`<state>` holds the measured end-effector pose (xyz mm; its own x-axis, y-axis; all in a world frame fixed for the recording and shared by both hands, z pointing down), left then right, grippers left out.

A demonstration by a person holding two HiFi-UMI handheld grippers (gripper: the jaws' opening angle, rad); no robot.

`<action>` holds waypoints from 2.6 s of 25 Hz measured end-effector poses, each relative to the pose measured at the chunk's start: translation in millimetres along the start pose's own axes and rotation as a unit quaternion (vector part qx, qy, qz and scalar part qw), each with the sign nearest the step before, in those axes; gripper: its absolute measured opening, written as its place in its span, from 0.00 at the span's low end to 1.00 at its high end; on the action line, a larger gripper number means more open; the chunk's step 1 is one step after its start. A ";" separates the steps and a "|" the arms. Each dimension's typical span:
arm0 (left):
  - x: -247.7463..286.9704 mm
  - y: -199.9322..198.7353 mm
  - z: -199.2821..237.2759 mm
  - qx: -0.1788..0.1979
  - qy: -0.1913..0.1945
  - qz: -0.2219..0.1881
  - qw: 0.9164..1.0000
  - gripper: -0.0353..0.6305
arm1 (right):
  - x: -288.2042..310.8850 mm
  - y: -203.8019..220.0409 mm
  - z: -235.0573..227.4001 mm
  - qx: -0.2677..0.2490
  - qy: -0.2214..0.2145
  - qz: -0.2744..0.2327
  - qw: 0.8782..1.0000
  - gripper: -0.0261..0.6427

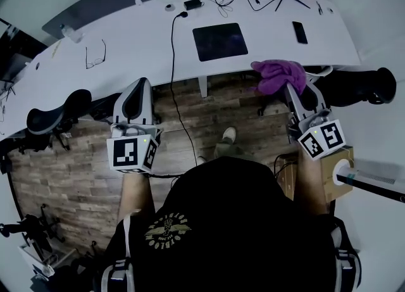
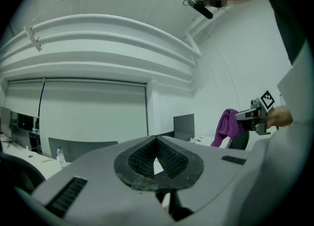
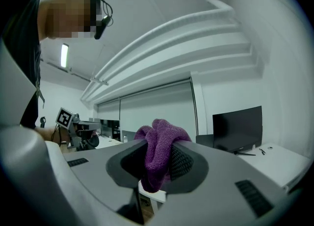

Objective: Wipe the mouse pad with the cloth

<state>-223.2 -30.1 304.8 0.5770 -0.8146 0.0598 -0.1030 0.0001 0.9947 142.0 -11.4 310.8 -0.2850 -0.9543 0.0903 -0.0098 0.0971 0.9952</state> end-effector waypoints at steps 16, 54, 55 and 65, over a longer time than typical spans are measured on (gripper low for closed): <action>74.6 -8.3 26.9 -0.025 -0.054 -0.010 0.998 0.06 | 66.5 -16.6 -69.2 -0.001 -0.023 -0.011 1.000 0.16; 197.8 -2.3 23.8 0.023 -0.049 0.050 0.997 0.06 | 167.9 24.6 -146.6 0.059 -0.058 0.001 0.997 0.16; 199.2 1.1 34.0 0.020 -0.049 0.052 0.997 0.06 | 178.9 26.1 -136.8 0.059 -0.064 0.005 0.996 0.16; 185.9 25.4 91.3 0.001 -0.081 0.071 0.994 0.06 | 244.8 50.9 -80.7 0.059 -0.120 0.042 0.990 0.16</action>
<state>-192.5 -234.5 333.6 0.4191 -0.8889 0.1847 -0.1749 0.1206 0.9772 149.1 -262.9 386.5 -0.5095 -0.8477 0.1477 -0.0839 0.2198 0.9719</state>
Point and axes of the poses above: the fingertips, and each gripper's own axes: x forward along the fingers, z to its left, y out of its underside, the point moved 3 cm from there along -x, backward along the fingers, and after that the axes turned 13 degrees about y, right-handed, at the moved point
